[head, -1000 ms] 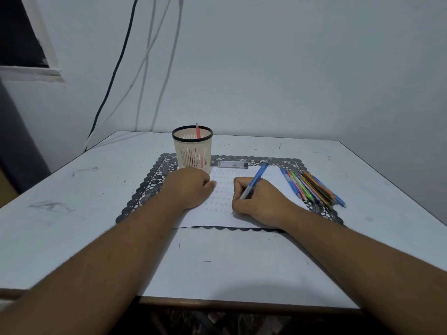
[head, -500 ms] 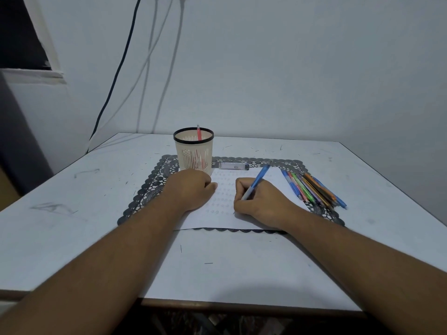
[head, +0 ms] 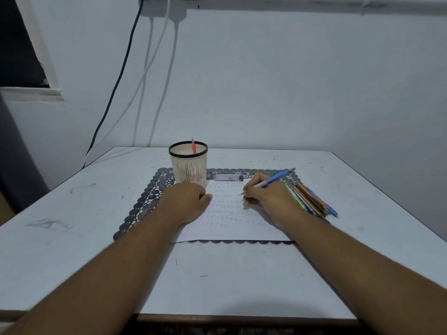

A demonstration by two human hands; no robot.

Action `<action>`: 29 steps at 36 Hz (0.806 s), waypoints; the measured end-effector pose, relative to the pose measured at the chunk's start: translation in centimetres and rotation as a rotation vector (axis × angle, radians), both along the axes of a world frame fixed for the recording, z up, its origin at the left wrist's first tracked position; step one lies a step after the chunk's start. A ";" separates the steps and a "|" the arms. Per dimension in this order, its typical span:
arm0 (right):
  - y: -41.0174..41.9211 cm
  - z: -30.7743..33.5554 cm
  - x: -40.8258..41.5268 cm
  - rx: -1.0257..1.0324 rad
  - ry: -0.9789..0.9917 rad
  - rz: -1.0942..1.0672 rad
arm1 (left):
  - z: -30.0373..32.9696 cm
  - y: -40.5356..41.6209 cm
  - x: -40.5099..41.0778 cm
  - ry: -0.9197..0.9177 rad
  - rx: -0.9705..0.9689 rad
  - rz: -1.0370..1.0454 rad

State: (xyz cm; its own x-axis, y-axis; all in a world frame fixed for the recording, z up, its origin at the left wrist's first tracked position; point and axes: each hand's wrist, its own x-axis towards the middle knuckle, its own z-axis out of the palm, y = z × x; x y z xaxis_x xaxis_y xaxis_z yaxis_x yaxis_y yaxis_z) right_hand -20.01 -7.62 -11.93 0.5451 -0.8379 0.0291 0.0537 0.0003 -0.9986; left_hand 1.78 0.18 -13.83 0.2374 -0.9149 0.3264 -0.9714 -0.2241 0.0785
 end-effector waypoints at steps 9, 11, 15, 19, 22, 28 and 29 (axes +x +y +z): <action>-1.0 0.0 0.3 0.238 -0.111 -0.099 | 1.1 0.5 -0.7 0.057 -0.157 0.041; -1.0 0.1 0.3 0.219 -0.108 -0.079 | 1.8 1.0 -1.0 0.101 -0.381 0.018; -1.1 0.2 0.0 0.145 -0.100 -0.079 | 2.5 1.3 -1.1 0.356 -0.787 0.020; -1.3 0.5 0.0 0.164 -0.139 -0.155 | 1.1 0.6 0.0 0.543 -0.876 0.102; -1.5 0.7 -0.2 0.178 -0.164 -0.199 | 0.3 0.3 1.0 0.556 -0.853 0.190; -1.9 1.6 -0.1 0.149 -0.235 -0.241 | -0.5 -0.7 2.9 0.789 -0.570 0.294; -1.9 1.9 0.0 0.115 -0.225 -0.240 | -0.6 -0.8 3.1 0.793 -0.531 0.294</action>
State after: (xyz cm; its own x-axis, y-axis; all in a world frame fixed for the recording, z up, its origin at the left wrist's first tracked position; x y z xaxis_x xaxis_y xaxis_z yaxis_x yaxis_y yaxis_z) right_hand -19.99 -9.57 -10.05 0.3226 -0.9462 0.0242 0.2845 0.0725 -0.9559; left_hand 4.86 -0.65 -14.45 0.7573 -0.5663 0.3253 -0.5065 -0.1947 0.8400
